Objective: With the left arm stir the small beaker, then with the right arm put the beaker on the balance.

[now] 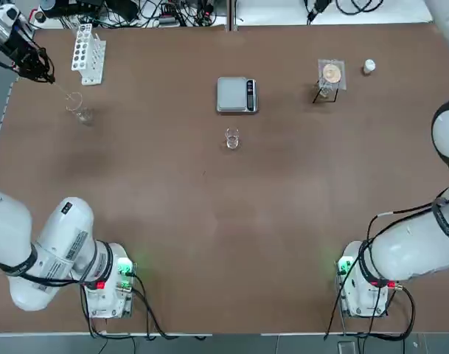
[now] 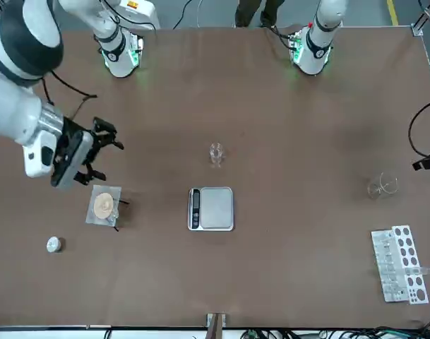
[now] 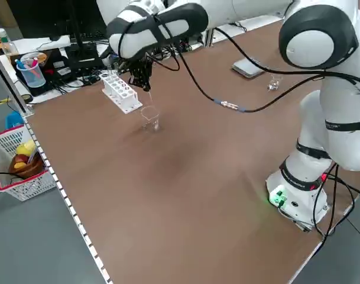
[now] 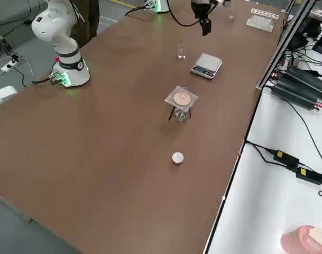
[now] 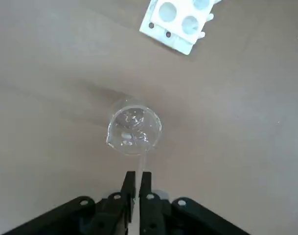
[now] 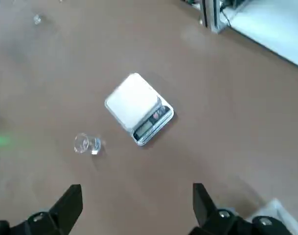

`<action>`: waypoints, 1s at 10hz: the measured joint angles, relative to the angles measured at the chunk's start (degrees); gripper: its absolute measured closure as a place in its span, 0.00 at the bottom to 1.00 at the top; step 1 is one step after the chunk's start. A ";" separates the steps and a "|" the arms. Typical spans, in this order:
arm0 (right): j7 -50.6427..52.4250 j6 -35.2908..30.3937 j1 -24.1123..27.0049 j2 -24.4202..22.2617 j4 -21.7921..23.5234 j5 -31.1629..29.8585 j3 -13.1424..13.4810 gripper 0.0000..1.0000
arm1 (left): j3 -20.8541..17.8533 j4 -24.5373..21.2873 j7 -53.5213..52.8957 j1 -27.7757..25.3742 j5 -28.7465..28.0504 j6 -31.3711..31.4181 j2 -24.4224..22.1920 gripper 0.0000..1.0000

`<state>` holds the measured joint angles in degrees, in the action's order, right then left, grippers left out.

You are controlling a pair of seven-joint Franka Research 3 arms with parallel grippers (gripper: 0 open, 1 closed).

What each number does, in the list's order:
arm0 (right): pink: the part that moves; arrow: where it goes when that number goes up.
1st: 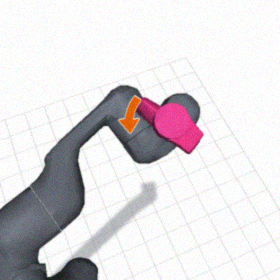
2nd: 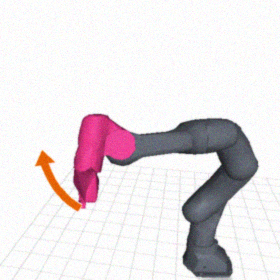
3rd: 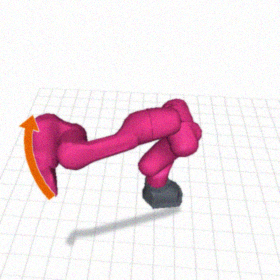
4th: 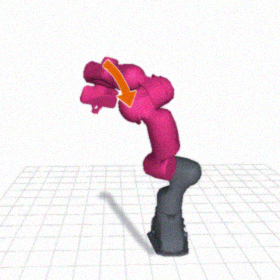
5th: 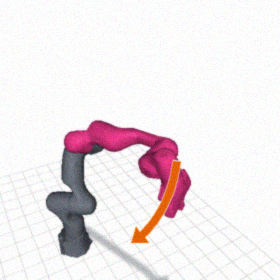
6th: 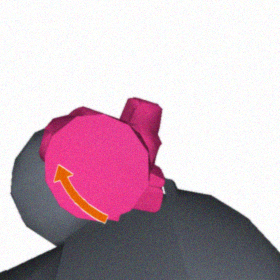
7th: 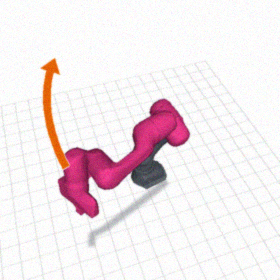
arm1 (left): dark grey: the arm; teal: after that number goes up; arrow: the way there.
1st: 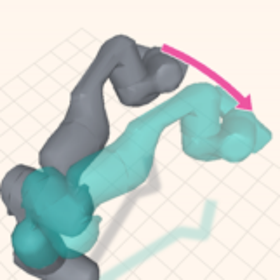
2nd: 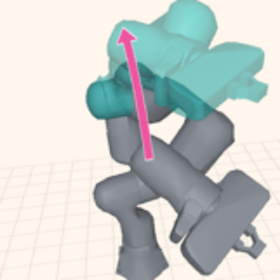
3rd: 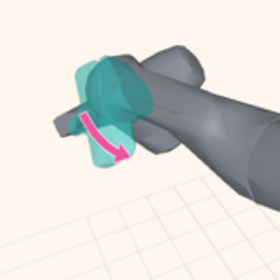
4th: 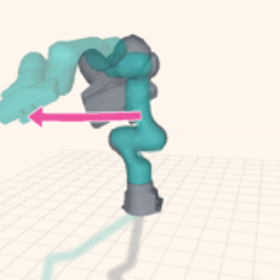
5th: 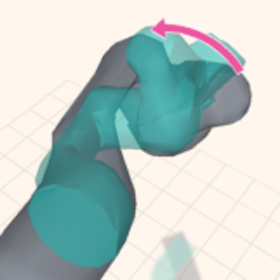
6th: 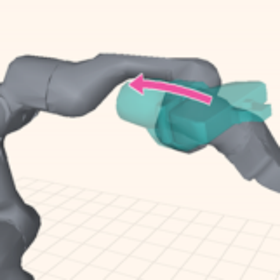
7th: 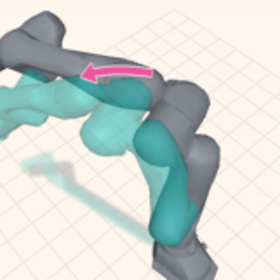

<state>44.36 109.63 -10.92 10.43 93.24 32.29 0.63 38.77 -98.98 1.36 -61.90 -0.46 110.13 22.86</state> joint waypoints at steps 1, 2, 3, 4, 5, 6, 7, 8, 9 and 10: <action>3.19 4.23 -0.48 0.13 2.52 2.33 0.00 0.00 | -0.09 -0.28 -0.02 -0.04 0.00 0.41 0.76 0.93; 6.92 8.43 -1.21 0.16 4.88 4.60 -0.02 0.00 | -0.24 -0.33 -0.04 -0.08 -0.01 0.86 1.70 0.93; 11.20 12.75 -2.46 0.21 7.49 7.20 -0.04 0.00 | -0.44 -0.35 -0.14 -0.17 -0.02 1.60 2.60 0.93; 15.89 16.28 -3.71 0.25 10.16 9.83 -0.06 0.00 | -0.74 -0.38 -0.27 -0.20 -0.02 2.65 3.42 0.93; 20.30 19.30 -4.82 0.26 12.57 13.00 -0.09 0.00 | -1.20 -0.41 -0.72 -0.24 -0.23 3.56 4.21 0.93; 25.23 23.02 -6.08 0.30 15.36 16.58 -0.11 0.00 | -1.80 -0.45 -1.63 -0.28 -0.42 4.66 5.09 0.93; 29.69 27.01 -7.59 0.32 18.22 19.24 -0.14 0.00 | -2.04 -0.44 -2.03 -0.35 -0.51 5.47 5.98 0.93; 31.97 29.87 -8.74 0.33 20.31 20.80 -0.16 0.01 | -2.07 -0.44 -2.12 -0.35 -0.52 5.88 6.70 0.93; 33.64 32.08 -9.57 0.32 21.94 22.61 -0.18 0.01 | -2.07 -0.43 -2.12 -0.35 -0.52 6.28 7.25 0.93; 37.29 34.20 -10.67 0.33 24.03 26.46 -0.23 0.01 | -2.06 -0.43 -2.12 -0.34 -0.52 6.80 7.84 0.93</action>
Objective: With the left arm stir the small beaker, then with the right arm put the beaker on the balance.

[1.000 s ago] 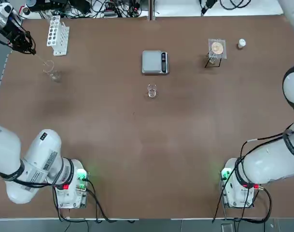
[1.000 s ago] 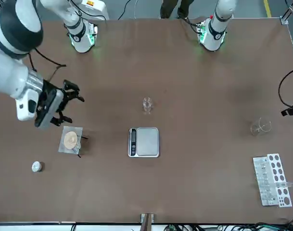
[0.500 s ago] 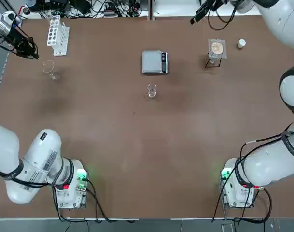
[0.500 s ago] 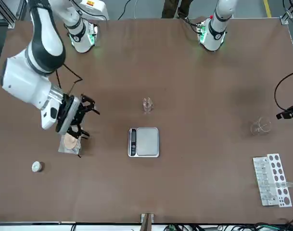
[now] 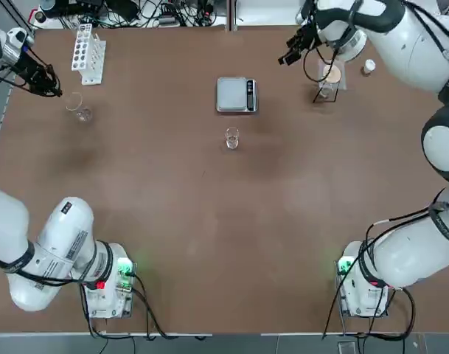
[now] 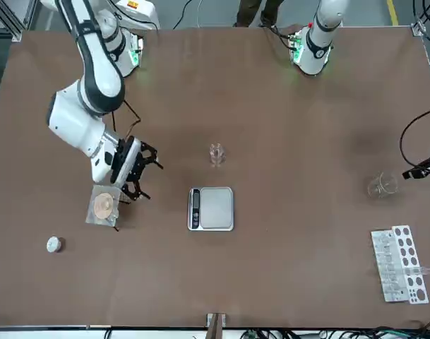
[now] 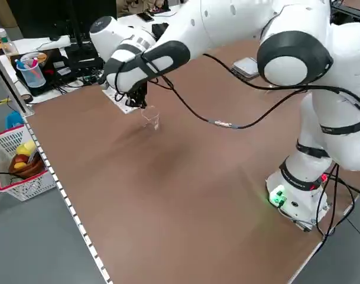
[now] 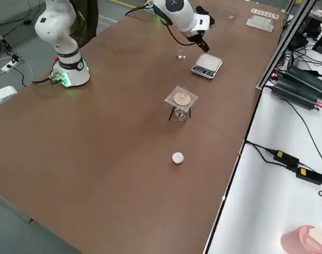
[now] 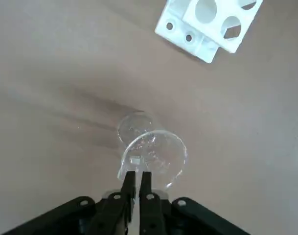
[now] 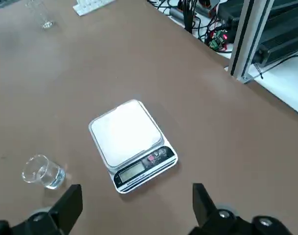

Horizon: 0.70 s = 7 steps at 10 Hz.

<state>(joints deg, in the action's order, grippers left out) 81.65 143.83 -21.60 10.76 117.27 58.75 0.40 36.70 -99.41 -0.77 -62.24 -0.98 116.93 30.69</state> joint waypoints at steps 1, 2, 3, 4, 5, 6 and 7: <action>4.18 0.59 -0.45 0.01 1.17 4.04 -0.07 0.00 | 0.00 0.00 -0.01 0.01 0.00 0.22 0.31 0.93; 9.65 0.80 -0.71 0.03 2.33 8.19 -0.13 0.01 | 0.00 0.01 -0.07 0.00 -0.01 0.43 0.59 0.93; 12.47 0.81 -0.73 0.03 2.93 10.00 -0.14 0.01 | -0.01 0.01 -0.20 0.00 -0.13 0.69 0.93 0.92; 13.20 0.81 -0.73 0.05 3.16 10.50 -0.13 0.01 | -0.03 0.01 -0.27 0.00 -0.30 0.91 1.25 0.90; 13.41 0.81 -0.73 0.23 3.48 10.93 -0.14 0.01 | -0.03 0.02 -0.29 0.00 -0.48 1.01 1.47 0.89; 13.80 0.81 -0.73 0.68 3.72 12.99 -0.22 0.00 | -0.03 0.05 -0.30 0.00 -0.56 1.05 1.60 0.88; 16.11 0.81 -0.75 1.18 3.80 17.76 -0.40 0.00 | -0.03 0.08 -0.31 0.00 -0.60 1.13 1.70 0.87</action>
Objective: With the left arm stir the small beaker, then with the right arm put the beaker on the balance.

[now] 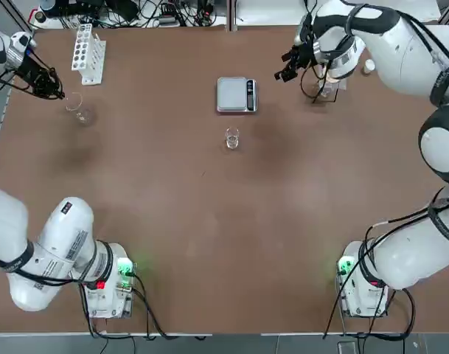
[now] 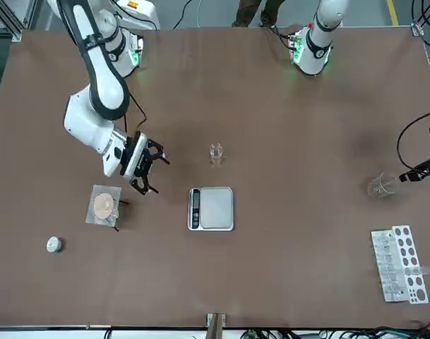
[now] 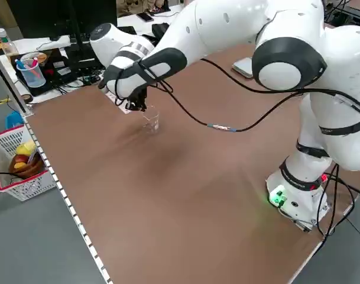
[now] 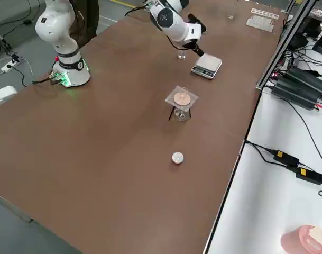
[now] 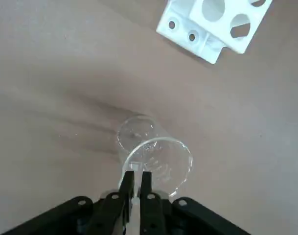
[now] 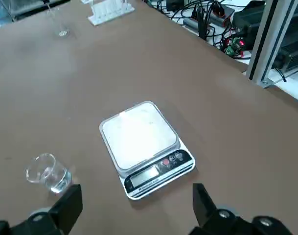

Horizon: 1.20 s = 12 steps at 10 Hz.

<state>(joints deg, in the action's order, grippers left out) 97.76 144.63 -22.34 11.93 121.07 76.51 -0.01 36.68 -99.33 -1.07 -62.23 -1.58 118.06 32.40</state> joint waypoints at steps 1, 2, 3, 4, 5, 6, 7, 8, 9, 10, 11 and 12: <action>4.53 -0.11 -0.20 0.61 0.10 6.82 -0.30 0.00 | 0.00 0.01 0.00 0.00 -0.01 0.22 0.07 0.85; 9.59 -0.12 -0.90 1.18 0.48 13.62 -0.62 0.00 | 0.00 0.04 0.00 0.00 -0.02 0.49 0.13 0.84; 14.46 -0.11 -1.66 1.54 1.25 19.07 -0.77 0.00 | 0.00 0.14 0.00 0.00 -0.02 0.65 0.22 0.84; 19.59 -0.11 -2.09 1.77 2.11 22.38 -0.87 0.00 | 0.00 0.22 0.00 0.02 -0.03 0.72 0.36 0.84; 23.44 -0.53 -2.16 1.85 2.80 23.87 -0.88 0.00 | 0.01 0.26 -0.01 0.06 -0.03 0.84 0.46 0.84; 27.08 -1.27 -2.16 1.90 3.50 25.28 -0.88 0.00 | 0.02 0.26 0.00 0.09 -0.12 1.02 0.53 0.84; 31.65 -2.75 -2.17 2.05 4.26 28.18 -0.87 0.00 | 0.04 0.26 0.00 0.12 -1.65 1.23 0.64 0.83; 36.50 -5.68 -2.18 2.46 5.21 32.11 -0.87 0.00 | 0.04 0.27 0.06 0.17 -3.75 1.40 0.80 0.83; 40.95 -8.59 -2.18 3.26 6.20 35.70 -0.89 0.00 | 0.05 0.27 0.13 0.21 -4.82 1.52 0.86 0.82; 44.30 -10.76 -2.18 4.29 6.87 38.23 -0.85 0.00 | 0.09 0.28 0.13 0.22 -5.11 1.58 0.86 0.82; 46.71 -12.79 -2.14 5.28 7.47 39.78 -0.78 0.00 | 0.15 0.33 0.13 0.23 -5.13 1.60 0.86 0.82; 48.12 -14.23 -2.09 6.16 7.89 40.57 -0.72 0.00 | 0.31 0.48 0.28 0.23 -5.13 1.60 0.86 0.81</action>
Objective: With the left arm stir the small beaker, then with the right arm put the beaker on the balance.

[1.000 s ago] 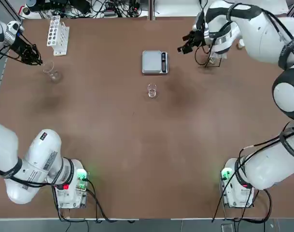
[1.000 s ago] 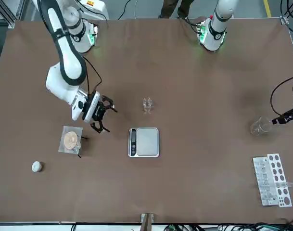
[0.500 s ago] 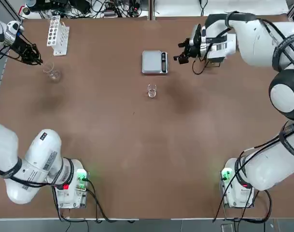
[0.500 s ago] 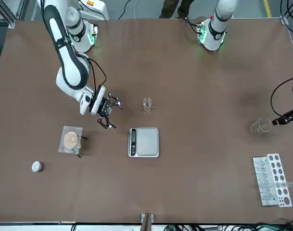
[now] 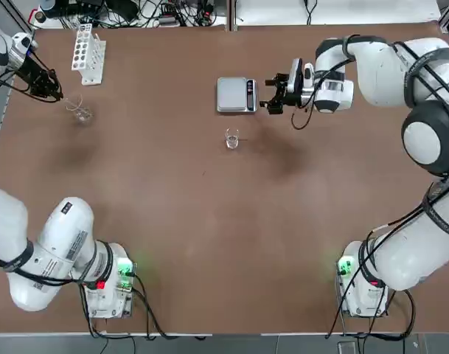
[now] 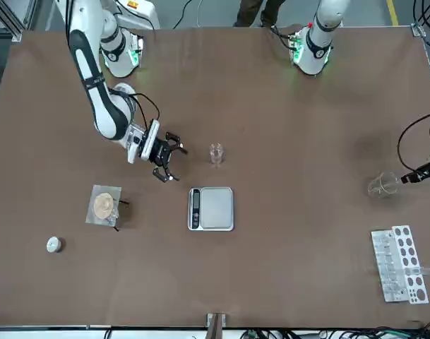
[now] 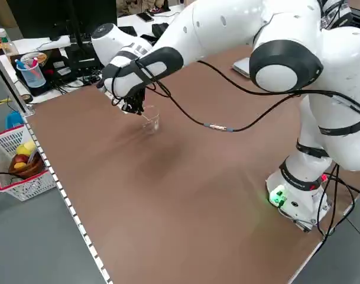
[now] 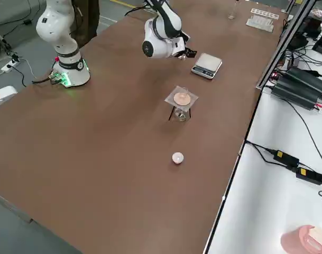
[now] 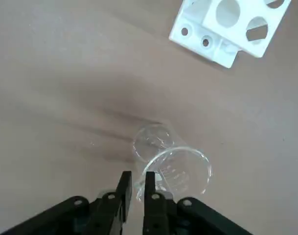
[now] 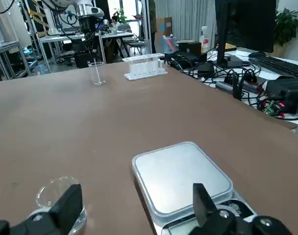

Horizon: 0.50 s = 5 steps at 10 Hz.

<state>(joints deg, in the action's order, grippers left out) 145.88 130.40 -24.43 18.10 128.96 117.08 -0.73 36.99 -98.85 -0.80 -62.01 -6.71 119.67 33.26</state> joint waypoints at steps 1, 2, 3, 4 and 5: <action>0.70 -1.37 0.05 0.65 0.28 1.32 0.05 0.00 | 0.29 0.21 0.44 0.01 0.00 0.00 -0.02 0.79; 2.64 -3.45 0.05 1.30 0.90 3.68 0.06 0.00 | 0.61 0.56 0.77 0.02 0.00 0.00 -0.06 0.78; 4.68 -5.14 0.04 2.27 1.44 5.26 0.05 0.00 | 1.00 0.93 0.82 0.02 0.00 -0.01 -0.14 0.71; 6.00 -6.07 0.03 3.16 1.85 5.59 -0.01 0.00 | 1.30 1.19 0.89 0.06 0.00 -0.04 -0.25 0.67; 7.11 -6.52 -0.02 3.68 2.55 5.63 -0.29 0.00 | 1.46 1.33 0.90 0.07 0.00 -0.30 -0.49 0.63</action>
<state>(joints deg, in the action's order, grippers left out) 152.99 123.88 -24.45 21.78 131.51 122.71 -1.02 38.45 -97.52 0.11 -61.94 -6.71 119.36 32.77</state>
